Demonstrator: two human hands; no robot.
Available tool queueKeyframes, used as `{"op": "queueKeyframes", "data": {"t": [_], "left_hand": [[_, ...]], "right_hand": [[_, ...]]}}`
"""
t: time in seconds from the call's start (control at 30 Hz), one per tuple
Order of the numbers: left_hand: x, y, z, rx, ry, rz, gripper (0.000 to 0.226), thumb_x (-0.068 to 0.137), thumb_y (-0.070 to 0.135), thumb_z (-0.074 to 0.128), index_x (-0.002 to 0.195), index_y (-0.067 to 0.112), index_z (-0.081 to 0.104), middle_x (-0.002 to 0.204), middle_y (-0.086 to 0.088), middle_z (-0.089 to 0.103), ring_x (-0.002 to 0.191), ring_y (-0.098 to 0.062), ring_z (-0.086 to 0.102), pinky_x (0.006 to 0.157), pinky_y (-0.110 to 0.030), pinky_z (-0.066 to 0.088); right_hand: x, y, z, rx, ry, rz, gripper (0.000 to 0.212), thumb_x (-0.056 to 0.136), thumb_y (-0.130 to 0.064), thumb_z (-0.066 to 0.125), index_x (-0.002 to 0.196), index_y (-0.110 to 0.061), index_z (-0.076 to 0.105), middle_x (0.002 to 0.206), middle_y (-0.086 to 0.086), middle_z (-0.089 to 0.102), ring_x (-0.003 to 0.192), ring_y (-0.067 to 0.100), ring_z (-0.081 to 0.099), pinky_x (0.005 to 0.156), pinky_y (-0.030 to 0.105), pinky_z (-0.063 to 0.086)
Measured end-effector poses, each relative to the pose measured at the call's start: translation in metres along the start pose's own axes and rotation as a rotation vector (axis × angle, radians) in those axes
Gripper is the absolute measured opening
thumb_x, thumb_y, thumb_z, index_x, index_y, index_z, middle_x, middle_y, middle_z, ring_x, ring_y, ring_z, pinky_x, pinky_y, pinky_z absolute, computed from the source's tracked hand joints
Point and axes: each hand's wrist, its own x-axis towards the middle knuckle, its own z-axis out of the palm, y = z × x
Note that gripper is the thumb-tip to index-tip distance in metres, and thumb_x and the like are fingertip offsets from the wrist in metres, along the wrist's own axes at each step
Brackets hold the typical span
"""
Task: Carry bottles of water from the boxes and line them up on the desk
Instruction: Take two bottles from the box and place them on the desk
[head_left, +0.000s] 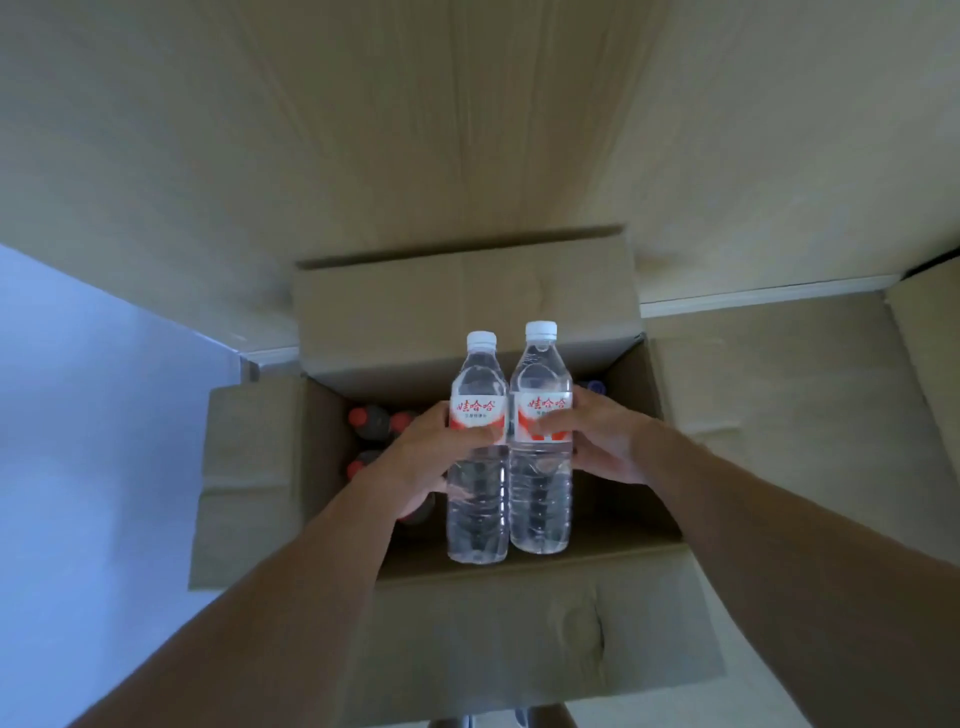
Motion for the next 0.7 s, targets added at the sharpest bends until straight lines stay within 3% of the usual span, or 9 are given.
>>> {"op": "queueKeyframes", "data": {"t": [0.07,0.17,0.33,0.43,0.53,0.6,0.7], "left_hand": [[-0.024,0.006,0.004,0.000,-0.034,0.008,0.056,0.081,0.014,0.082,0.130,0.023,0.056,0.116,0.001,0.074,0.107,-0.018,0.072,0.084,-0.044,0.052],[-0.060,0.017,0.011,0.001,-0.051,0.009,0.061,0.079,0.005,0.083,0.130,0.023,0.054,0.118,0.001,0.073,0.111,-0.019,0.070,0.098,-0.050,0.052],[-0.120,0.057,0.025,-0.005,-0.038,0.062,0.062,0.081,0.009,0.081,0.133,0.030,0.054,0.120,0.004,0.073,0.109,-0.017,0.071,0.084,-0.037,0.053],[-0.153,0.093,0.033,0.017,0.012,0.076,0.058,0.080,0.015,0.083,0.130,0.027,0.056,0.121,0.002,0.072,0.109,-0.020,0.070,0.085,-0.042,0.054],[-0.182,0.132,0.043,0.028,0.036,0.097,0.057,0.079,0.020,0.085,0.127,0.024,0.055,0.125,0.001,0.068,0.109,-0.022,0.068,0.083,-0.047,0.055],[-0.201,0.155,0.050,0.035,0.016,0.113,0.066,0.072,0.023,0.087,0.129,0.026,0.053,0.128,0.000,0.066,0.113,-0.024,0.066,0.081,-0.053,0.057],[-0.226,0.183,0.059,0.034,-0.020,0.144,0.078,0.060,0.025,0.090,0.129,0.029,0.053,0.126,-0.002,0.068,0.112,-0.028,0.068,0.091,-0.066,0.052]], "right_hand": [[-0.021,-0.004,0.007,0.017,-0.027,-0.004,0.066,0.076,0.011,0.068,0.136,-0.012,0.052,0.126,0.017,0.066,0.118,0.033,0.063,0.104,0.052,0.046],[-0.055,-0.015,0.020,0.013,-0.035,0.009,0.063,0.079,0.014,0.065,0.134,-0.013,0.052,0.127,0.017,0.065,0.120,0.034,0.062,0.107,0.056,0.042],[-0.117,-0.046,0.047,0.033,0.031,-0.006,0.059,0.072,-0.006,0.076,0.129,-0.007,0.058,0.121,0.014,0.069,0.116,0.032,0.064,0.103,0.050,0.047],[-0.154,-0.070,0.061,0.027,0.058,-0.043,0.058,0.073,-0.015,0.079,0.128,-0.009,0.060,0.120,0.011,0.070,0.112,0.029,0.067,0.098,0.047,0.051],[-0.188,-0.098,0.075,-0.005,0.143,-0.083,0.064,0.069,-0.023,0.082,0.128,-0.013,0.060,0.116,0.007,0.073,0.111,0.027,0.068,0.100,0.052,0.050],[-0.212,-0.115,0.086,-0.042,0.160,-0.124,0.066,0.067,-0.028,0.085,0.127,-0.016,0.060,0.115,0.007,0.073,0.111,0.027,0.068,0.099,0.057,0.049],[-0.246,-0.136,0.098,-0.048,0.167,-0.191,0.080,0.056,-0.034,0.091,0.127,-0.017,0.060,0.118,0.008,0.072,0.114,0.030,0.066,0.101,0.060,0.046]]}}
